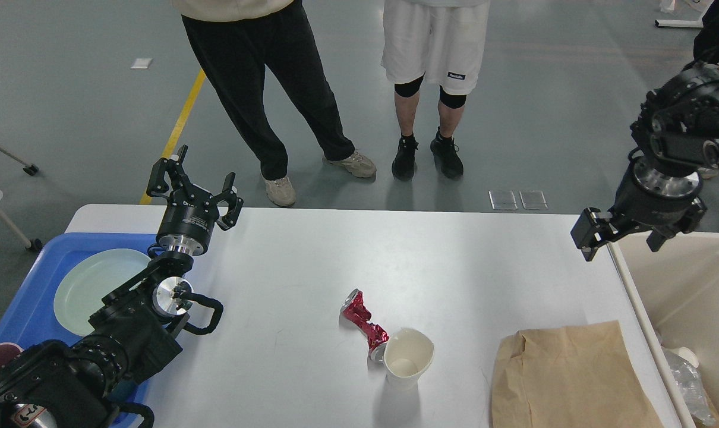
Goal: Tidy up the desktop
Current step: 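Raise the right gripper up out of the bin, then lower the right gripper onto the top edge of the brown paper bag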
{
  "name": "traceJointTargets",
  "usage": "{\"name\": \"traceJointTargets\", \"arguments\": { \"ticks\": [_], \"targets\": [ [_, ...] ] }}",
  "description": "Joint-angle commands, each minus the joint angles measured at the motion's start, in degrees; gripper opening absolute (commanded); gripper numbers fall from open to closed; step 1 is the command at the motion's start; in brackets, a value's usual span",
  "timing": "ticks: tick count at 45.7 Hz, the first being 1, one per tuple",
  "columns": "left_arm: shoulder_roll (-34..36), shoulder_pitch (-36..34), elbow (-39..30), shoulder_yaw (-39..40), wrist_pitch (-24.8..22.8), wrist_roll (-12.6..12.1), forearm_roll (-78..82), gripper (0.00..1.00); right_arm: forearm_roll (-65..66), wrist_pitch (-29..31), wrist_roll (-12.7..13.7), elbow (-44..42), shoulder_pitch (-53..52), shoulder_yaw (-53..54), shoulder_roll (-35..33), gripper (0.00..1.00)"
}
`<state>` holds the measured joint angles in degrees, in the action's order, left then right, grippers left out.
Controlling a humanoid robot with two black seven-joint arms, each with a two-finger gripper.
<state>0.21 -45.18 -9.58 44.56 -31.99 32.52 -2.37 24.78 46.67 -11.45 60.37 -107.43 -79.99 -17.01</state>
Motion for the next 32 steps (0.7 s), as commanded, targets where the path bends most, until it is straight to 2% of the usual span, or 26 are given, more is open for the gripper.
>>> {"name": "traceJointTargets", "arguments": {
  "ticks": [1,18,32],
  "targets": [
    [0.05,0.0,0.0,0.0,0.0,0.0,0.0,0.97,-0.08,-0.09,-0.15,0.27,2.75,0.18,-2.15,1.0],
    [-0.04,0.0,0.0,0.0,0.0,0.0,0.0,0.97,-0.08,-0.97,-0.16,2.12,8.99,1.42,-2.15,1.0],
    [-0.04,0.0,0.0,0.0,0.0,0.0,0.0,0.97,-0.79,-6.06,-0.16,-0.6,17.08,4.58,-2.5,1.0]
  ]
}}
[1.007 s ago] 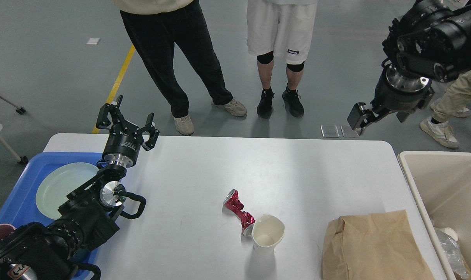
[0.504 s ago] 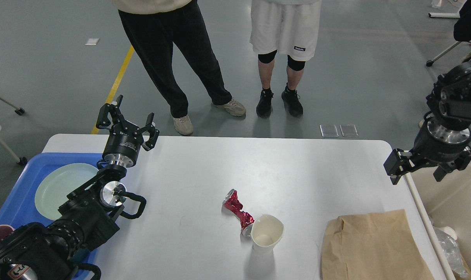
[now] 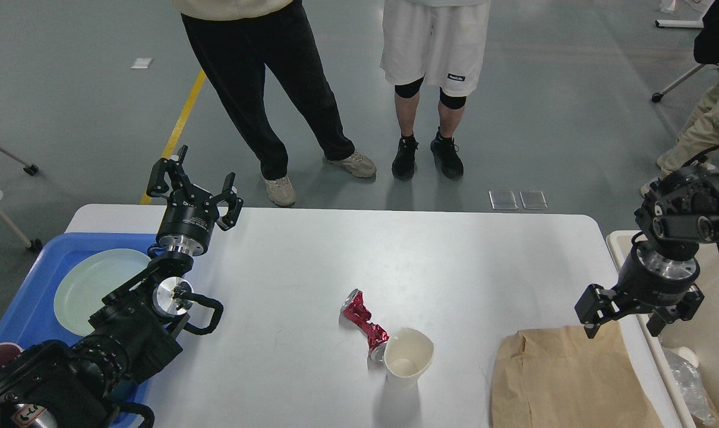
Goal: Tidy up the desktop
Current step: 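Lower the right gripper onto the top edge of the brown paper bag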
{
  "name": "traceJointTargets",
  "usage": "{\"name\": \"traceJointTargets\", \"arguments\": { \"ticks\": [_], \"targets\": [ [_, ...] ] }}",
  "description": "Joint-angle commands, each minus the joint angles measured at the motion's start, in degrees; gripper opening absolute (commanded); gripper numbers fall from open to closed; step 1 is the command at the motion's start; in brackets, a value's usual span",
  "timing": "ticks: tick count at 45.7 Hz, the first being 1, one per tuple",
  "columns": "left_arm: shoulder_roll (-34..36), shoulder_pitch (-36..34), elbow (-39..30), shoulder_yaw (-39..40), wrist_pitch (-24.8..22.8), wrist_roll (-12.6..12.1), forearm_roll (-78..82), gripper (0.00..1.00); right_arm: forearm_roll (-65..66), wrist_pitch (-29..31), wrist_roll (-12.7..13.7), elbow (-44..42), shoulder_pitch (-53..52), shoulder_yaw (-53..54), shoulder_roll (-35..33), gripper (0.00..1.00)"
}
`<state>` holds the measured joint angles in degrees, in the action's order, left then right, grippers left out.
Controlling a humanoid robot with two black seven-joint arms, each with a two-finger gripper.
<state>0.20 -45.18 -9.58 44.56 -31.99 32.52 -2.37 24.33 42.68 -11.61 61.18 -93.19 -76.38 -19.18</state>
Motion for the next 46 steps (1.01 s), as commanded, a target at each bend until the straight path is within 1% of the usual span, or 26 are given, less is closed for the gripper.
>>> {"name": "traceJointTargets", "arguments": {
  "ticks": [1,6,21,37,46],
  "targets": [
    [-0.03,0.0,0.0,0.0,0.0,0.0,0.0,0.97,-0.33,-2.6,0.01,-1.76,3.36,1.14,-0.33,1.0],
    [-0.03,0.0,0.0,0.0,0.0,0.0,0.0,0.97,-0.42,-4.71,0.01,-3.78,6.0,1.85,-0.5,1.0],
    [0.06,0.0,0.0,0.0,0.0,0.0,0.0,0.97,-0.51,-8.4,0.01,-6.68,12.51,3.08,-1.29,1.0],
    [-0.03,0.0,0.0,0.0,0.0,0.0,0.0,0.97,-0.42,-9.11,0.01,-11.16,16.2,2.9,-2.88,1.0],
    [-0.03,0.0,0.0,0.0,0.0,0.0,0.0,0.97,-0.51,-12.09,0.1,-12.57,18.57,2.99,-2.96,1.0]
  ]
}}
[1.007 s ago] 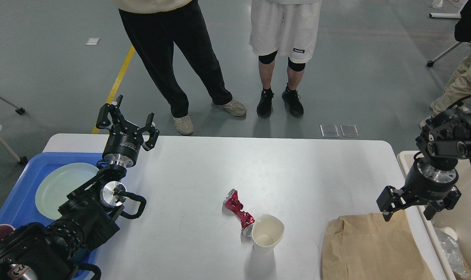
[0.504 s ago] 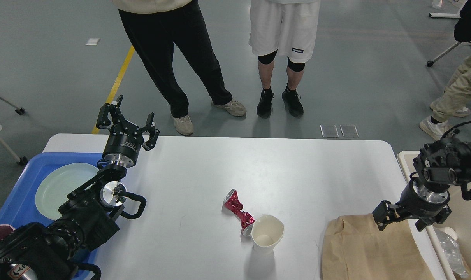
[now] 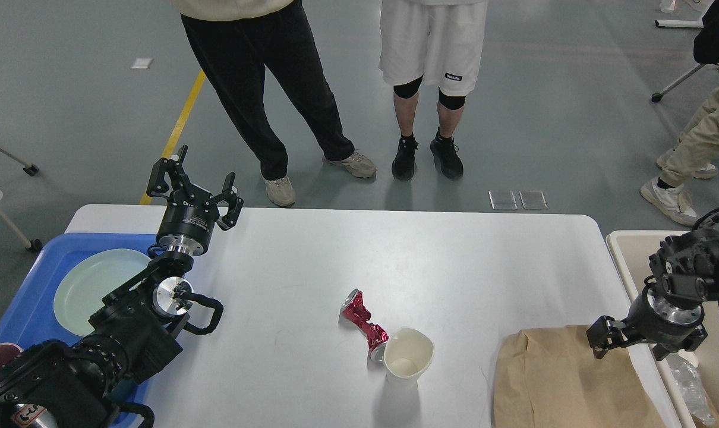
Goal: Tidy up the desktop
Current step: 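Lower the right gripper onto the top edge of the brown paper bag, then grasp the paper bag and lift it over the white bin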
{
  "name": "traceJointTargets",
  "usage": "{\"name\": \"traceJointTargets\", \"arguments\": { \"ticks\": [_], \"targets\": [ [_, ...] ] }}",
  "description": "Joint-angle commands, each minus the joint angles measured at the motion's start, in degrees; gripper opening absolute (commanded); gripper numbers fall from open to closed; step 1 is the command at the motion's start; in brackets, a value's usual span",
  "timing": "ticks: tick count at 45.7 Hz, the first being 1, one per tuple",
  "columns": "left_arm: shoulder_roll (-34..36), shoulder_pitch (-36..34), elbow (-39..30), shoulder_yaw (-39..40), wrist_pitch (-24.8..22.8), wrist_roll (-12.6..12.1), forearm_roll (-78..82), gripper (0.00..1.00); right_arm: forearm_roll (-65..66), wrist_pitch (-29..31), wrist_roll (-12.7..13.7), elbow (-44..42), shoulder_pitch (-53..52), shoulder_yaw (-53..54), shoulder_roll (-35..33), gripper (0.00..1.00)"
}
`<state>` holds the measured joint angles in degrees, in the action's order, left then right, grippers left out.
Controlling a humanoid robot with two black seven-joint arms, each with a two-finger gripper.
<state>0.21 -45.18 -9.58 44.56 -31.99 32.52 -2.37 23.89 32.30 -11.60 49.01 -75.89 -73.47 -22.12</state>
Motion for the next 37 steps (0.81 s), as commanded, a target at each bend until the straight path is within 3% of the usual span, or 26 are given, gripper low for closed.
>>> {"name": "traceJointTargets", "arguments": {
  "ticks": [1,9,11,17,24,37],
  "targets": [
    [-0.03,0.0,0.0,0.0,0.0,0.0,0.0,0.97,-0.07,-2.07,0.17,-0.4,1.36,0.08,-0.03,1.0],
    [0.06,0.0,0.0,0.0,0.0,0.0,0.0,0.97,-0.51,-3.83,0.17,-0.49,2.32,0.17,-0.03,0.95],
    [-0.03,0.0,0.0,0.0,0.0,0.0,0.0,0.97,-1.03,-4.09,0.26,-0.49,2.41,0.17,-0.03,0.84],
    [-0.03,0.0,0.0,0.0,0.0,0.0,0.0,0.97,-1.47,-4.09,0.17,-0.4,3.03,0.17,-0.29,0.37],
    [0.06,0.0,0.0,0.0,0.0,0.0,0.0,0.97,-1.74,-4.09,0.17,-0.4,2.85,0.17,-0.29,0.03],
    [0.06,0.0,0.0,0.0,0.0,0.0,0.0,0.97,-8.14,-3.56,0.17,-0.58,0.04,-0.88,-0.29,0.0]
  ]
}}
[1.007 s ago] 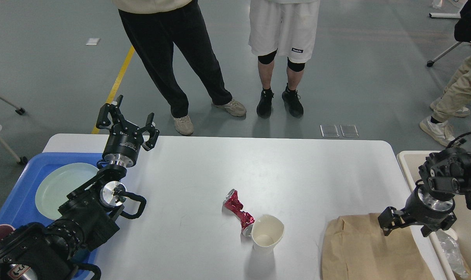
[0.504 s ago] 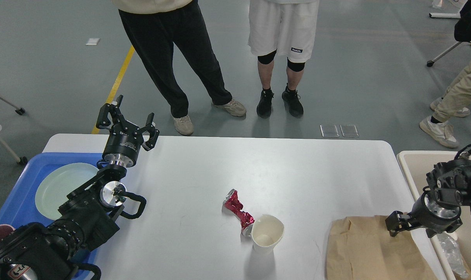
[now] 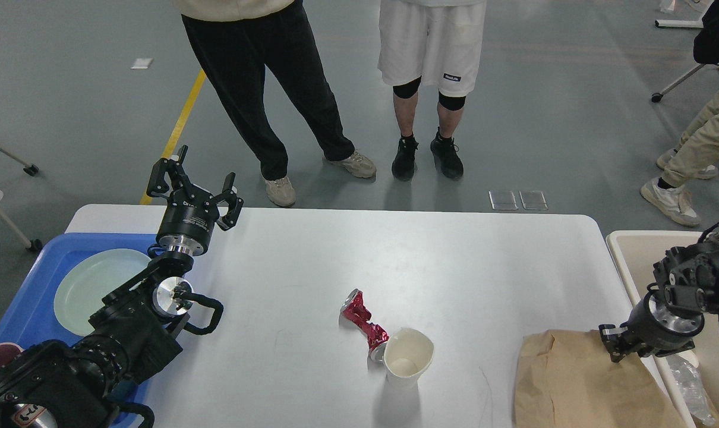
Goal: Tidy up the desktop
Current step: 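Grasp the paper bag and lift it over the white bin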
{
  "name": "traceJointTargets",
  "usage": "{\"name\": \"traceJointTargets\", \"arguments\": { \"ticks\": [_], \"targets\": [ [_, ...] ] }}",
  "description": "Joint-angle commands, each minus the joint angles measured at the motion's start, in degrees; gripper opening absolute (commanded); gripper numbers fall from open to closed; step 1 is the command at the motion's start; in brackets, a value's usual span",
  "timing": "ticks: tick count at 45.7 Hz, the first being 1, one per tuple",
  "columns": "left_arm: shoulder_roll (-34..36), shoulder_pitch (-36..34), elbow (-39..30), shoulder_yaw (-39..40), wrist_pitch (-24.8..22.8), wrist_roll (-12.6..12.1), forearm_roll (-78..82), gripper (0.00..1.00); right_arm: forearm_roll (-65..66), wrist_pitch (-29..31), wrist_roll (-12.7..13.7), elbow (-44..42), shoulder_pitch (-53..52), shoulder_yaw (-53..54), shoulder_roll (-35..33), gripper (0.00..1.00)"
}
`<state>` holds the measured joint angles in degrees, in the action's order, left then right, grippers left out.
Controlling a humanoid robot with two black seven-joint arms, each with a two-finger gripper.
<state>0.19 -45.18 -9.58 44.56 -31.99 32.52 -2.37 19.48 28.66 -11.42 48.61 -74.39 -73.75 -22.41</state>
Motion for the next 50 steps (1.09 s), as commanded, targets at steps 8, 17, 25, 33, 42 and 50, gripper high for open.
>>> {"name": "traceJointTargets", "arguments": {
  "ticks": [8,17,25,33,42,50],
  "targets": [
    [-0.02,0.0,0.0,0.0,0.0,0.0,0.0,0.97,-10.77,0.7,-0.1,-0.44,-4.53,-1.22,-1.58,0.0],
    [-0.02,0.0,0.0,0.0,0.0,0.0,0.0,0.97,-12.18,4.99,-0.27,-0.35,-9.8,-1.48,-3.87,0.0],
    [0.07,0.0,0.0,0.0,0.0,-0.09,0.0,0.97,-12.18,11.77,-0.36,-0.18,-17.79,-5.43,-4.75,0.0],
    [-0.02,0.0,0.0,0.0,0.0,0.0,0.0,0.97,-12.18,14.94,-0.36,-0.27,-26.58,-10.61,-5.54,0.0],
    [0.07,0.0,0.0,0.0,0.0,0.0,0.0,0.97,-12.1,14.15,-0.01,-3.86,-32.04,-16.59,-5.89,0.0],
    [-0.02,0.0,0.0,0.0,0.0,0.0,0.0,0.97,-12.27,11.78,0.08,-12.3,-31.25,-17.74,-10.19,0.0]
  ]
}}
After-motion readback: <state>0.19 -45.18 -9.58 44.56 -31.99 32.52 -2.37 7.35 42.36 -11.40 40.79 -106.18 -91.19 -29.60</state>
